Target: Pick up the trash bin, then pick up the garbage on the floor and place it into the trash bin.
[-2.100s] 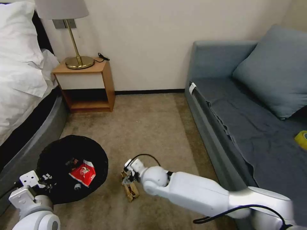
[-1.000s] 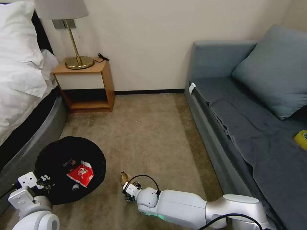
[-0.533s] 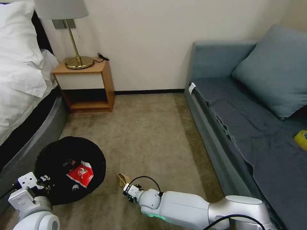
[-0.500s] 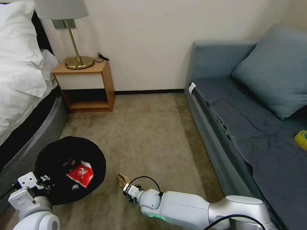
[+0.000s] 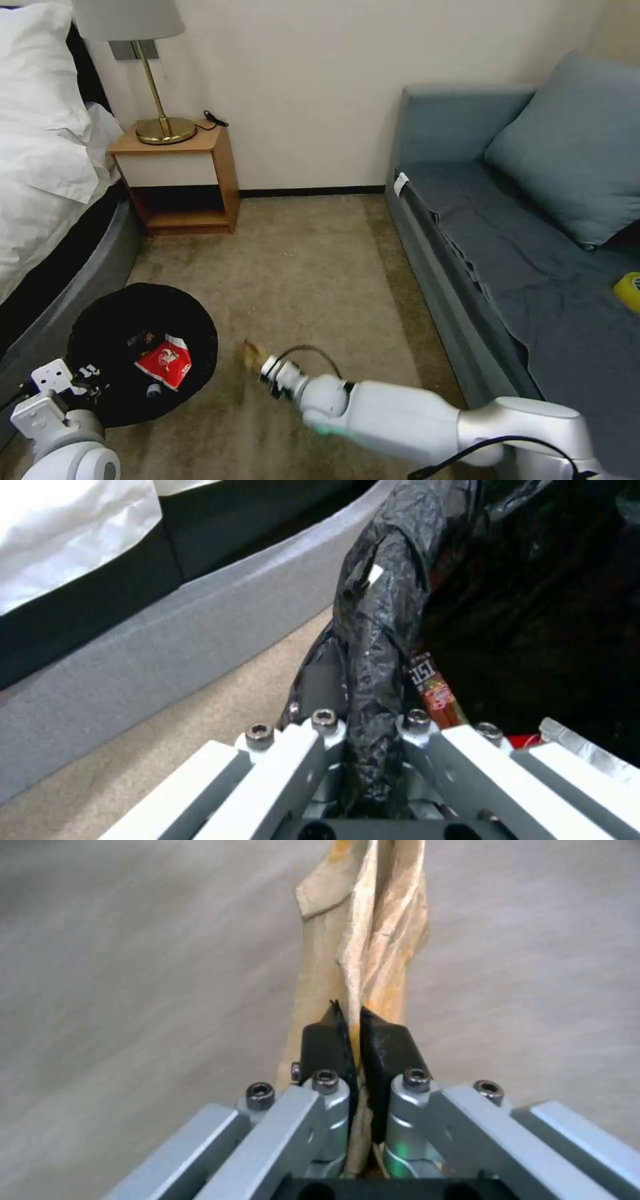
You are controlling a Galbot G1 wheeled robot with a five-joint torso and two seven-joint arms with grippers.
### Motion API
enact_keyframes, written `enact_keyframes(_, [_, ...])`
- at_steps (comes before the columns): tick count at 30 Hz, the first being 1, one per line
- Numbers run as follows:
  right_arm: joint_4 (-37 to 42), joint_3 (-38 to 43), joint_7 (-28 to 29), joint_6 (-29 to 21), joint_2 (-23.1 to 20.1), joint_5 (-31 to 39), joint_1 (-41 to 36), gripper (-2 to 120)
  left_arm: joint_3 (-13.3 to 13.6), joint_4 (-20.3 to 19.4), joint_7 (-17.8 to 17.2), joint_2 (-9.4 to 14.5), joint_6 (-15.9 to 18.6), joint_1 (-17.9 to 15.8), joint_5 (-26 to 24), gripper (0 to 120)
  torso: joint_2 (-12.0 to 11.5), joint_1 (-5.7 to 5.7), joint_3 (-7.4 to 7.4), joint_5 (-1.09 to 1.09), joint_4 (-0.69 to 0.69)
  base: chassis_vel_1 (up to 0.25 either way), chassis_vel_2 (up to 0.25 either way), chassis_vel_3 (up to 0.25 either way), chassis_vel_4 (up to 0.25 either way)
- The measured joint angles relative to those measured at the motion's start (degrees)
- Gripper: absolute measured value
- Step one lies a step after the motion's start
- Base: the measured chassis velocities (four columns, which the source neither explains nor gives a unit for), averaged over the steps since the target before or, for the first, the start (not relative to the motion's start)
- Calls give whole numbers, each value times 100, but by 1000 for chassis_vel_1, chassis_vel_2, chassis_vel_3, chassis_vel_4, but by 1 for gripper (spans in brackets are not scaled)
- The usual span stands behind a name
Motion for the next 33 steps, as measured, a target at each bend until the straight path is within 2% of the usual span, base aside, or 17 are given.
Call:
enact_keyframes(2, [437, 514, 78, 0, -358, 50, 45, 2, 53, 30, 0, 5, 0, -12, 5, 2, 0, 0, 0, -2, -2, 0, 0, 0, 0])
enact_keyframes(3, [437, 514, 78, 0, -358, 50, 45, 2, 53, 30, 0, 5, 0, -12, 5, 2, 0, 0, 0, -2, -2, 0, 0, 0, 0])
enact_keyframes(6, [1157, 1074, 226, 11, -546, 196, 65, 2, 152, 71, 1, 5, 0, -31, 35, 2, 0, 0, 0, -1, -3, 0, 0, 0, 0])
enact_keyframes(9, [1779, 1271, 559, 14, -431, 736, 97, 2, 250, 86, 0, -9, 0, -43, 75, 2, 0, 0, 0, -1, -2, 0, 0, 0, 0])
enact_keyframes(12, [2514, 1283, 1046, -51, 31, 1520, 141, 2, 401, 86, -10, -37, 9, -52, 59, 2, 1, 0, 0, -3, 1, 0, 0, 0, 0])
enact_keyframes(13, [2514, 1283, 1046, -51, 31, 1520, 141, 2, 401, 86, -10, -37, 9, -52, 59, 2, 1, 0, 0, -3, 1, 0, 0, 0, 0])
enact_keyframes(17, [2792, 903, 1354, -8, 576, 1731, 117, 2, 489, 92, -35, -76, 11, -46, 97, 2, 1, 0, 0, -3, 1, 0, 0, 0, 0])
enact_keyframes(21, [2736, 457, 1503, 25, 881, 1741, 83, 2, 509, 90, -38, -99, 17, -47, 107, 2, 1, 0, 0, -3, 1, 0, 0, 0, 0])
enact_keyframes(32, [2458, -599, 1672, 29, 1199, 1437, -99, 2, 508, 69, -40, -134, 44, -88, 107, 2, 1, 0, 0, -3, 0, 0, 0, 0, 0])
enact_keyframes(33, [2422, -618, 1676, 18, 1223, 1409, -108, 6, 509, 69, -40, -138, 46, -91, 108, 2, 1, 0, 0, -2, 0, 0, 0, 0, 0])
